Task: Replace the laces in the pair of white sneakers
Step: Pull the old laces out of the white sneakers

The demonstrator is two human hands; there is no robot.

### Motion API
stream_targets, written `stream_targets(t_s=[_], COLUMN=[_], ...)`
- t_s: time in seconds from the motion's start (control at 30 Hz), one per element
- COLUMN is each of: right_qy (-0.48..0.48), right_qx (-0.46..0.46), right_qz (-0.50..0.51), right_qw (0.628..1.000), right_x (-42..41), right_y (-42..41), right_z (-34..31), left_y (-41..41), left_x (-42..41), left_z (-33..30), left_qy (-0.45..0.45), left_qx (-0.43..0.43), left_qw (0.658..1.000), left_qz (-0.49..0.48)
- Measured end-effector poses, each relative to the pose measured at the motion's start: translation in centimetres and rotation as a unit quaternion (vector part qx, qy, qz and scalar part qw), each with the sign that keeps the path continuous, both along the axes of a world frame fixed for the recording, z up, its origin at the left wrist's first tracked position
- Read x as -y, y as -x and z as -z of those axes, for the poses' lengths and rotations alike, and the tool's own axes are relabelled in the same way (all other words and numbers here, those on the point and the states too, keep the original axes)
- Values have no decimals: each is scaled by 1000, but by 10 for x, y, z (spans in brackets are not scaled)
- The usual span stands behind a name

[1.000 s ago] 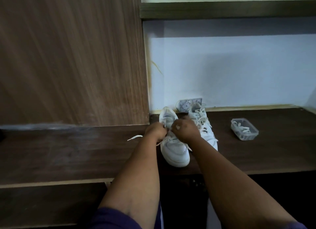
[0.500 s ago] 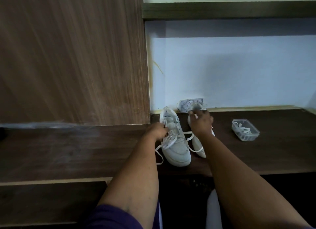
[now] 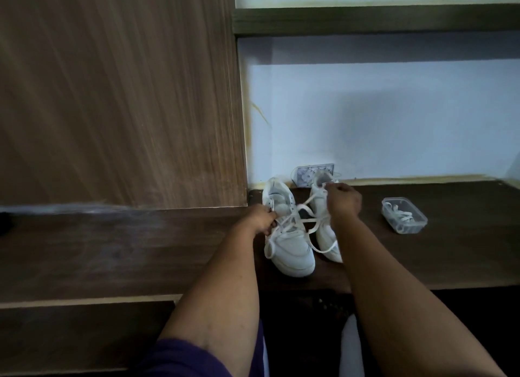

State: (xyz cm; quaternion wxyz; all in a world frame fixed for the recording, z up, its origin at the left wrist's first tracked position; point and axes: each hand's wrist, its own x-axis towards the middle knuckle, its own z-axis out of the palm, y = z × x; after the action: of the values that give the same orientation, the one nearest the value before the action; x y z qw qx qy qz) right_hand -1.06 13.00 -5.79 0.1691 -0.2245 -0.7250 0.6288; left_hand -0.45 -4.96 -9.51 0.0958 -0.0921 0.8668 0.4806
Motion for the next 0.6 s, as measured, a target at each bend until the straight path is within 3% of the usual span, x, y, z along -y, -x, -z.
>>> stream_targets(t_s=[0.03,0.1,0.13,0.2,0.27,0.33,0.4,0.43,0.47,0.53,0.57,0.6], right_qy=[-89,-307,-366,-421,-514,-585,-621,-610,-566,-355,-230,-124], right_qx=[23,64,53,-12,-45,-20,27,37,37,15,-18,-55], right_qz=[9,-27,-52,-110,-214,-293,-305,-297,-276,-166,-90,-28], right_qw=[996,949,928,900,829,756,721,734,776,920,969,990], right_x=[-6,-13,-11,3,21,36,42,43,43,35,26,15], right_y=[1,-2,-6,-13,-15,-19,-19,-16,-10,-1,4,6], right_z=[-2,3,5,6,10,16,23,24,24,14,7,0], left_y=[1,2,2,1,-1,-2,-4,-6,-6,-7,-7,-6], left_x=[0,0,0,-1,-3,-3,-2,-2,-1,-2,-2,-3], left_z=[-1,-2,-2,-3,-4,-4,-6,-8,-8,-7,-6,-6], left_qy=[-4,-9,-11,-11,-9,-11,-20,-23,-21,-17,-21,-28], left_qx=[0,0,0,1,-1,0,2,2,3,1,-1,-3], left_qw=[1000,1000,1000,1000,1000,1000,1000,1000,1000,1000,1000,1000], left_qz=[2,2,1,0,0,-1,-6,-8,-9,-10,-8,-4])
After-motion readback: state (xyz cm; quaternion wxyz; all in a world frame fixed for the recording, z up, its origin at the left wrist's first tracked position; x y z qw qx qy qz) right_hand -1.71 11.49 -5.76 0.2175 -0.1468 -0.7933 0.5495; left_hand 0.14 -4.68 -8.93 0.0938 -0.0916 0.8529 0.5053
